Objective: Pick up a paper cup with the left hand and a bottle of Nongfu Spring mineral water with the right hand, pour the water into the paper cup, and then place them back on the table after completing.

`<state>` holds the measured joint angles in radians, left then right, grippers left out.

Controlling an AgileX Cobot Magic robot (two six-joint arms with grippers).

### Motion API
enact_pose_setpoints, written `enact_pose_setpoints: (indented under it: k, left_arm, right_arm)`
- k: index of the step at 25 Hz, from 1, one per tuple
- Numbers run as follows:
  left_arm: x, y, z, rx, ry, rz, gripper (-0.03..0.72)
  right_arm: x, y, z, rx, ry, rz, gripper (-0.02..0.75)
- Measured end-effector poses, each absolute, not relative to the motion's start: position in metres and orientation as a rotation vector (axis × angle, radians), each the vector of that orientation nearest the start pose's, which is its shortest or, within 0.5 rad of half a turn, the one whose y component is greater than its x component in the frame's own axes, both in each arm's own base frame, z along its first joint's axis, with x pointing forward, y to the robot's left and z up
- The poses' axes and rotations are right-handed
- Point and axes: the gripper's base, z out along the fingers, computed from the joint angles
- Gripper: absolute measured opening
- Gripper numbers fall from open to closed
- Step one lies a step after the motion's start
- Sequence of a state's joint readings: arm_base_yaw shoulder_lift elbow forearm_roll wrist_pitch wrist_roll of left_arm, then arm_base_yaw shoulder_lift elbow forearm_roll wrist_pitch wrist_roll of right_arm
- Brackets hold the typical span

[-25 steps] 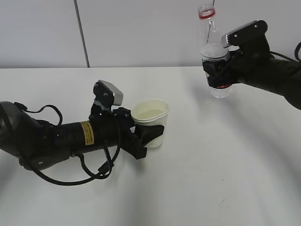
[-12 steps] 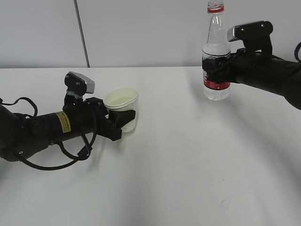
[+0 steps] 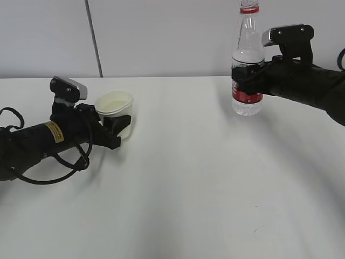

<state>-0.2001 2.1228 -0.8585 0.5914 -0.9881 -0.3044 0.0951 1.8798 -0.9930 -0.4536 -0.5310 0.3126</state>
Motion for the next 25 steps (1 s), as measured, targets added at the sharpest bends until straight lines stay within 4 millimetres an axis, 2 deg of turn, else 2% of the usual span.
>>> enact_pose_setpoints:
  k: [9, 15, 21, 25]
  left_arm:
    - [0.367, -0.105, 0.098, 0.461, 1.775, -0.424, 0.387]
    - [0.369, -0.102, 0.098, 0.409, 1.784, -0.404, 0.387]
    - [0.368, -0.100, 0.079, 0.388, 1.808, -0.406, 0.387]
    - [0.368, -0.101, 0.075, 0.378, 1.791, -0.414, 0.386]
  right_arm:
    - [0.394, 0.058, 0.188, -0.308, 1.857, 0.228, 0.442]
    - [0.394, 0.058, 0.188, -0.304, 1.858, 0.230, 0.441]
    - [0.394, 0.058, 0.188, -0.302, 1.859, 0.232, 0.440]
    - [0.394, 0.058, 0.188, -0.302, 1.859, 0.232, 0.440]
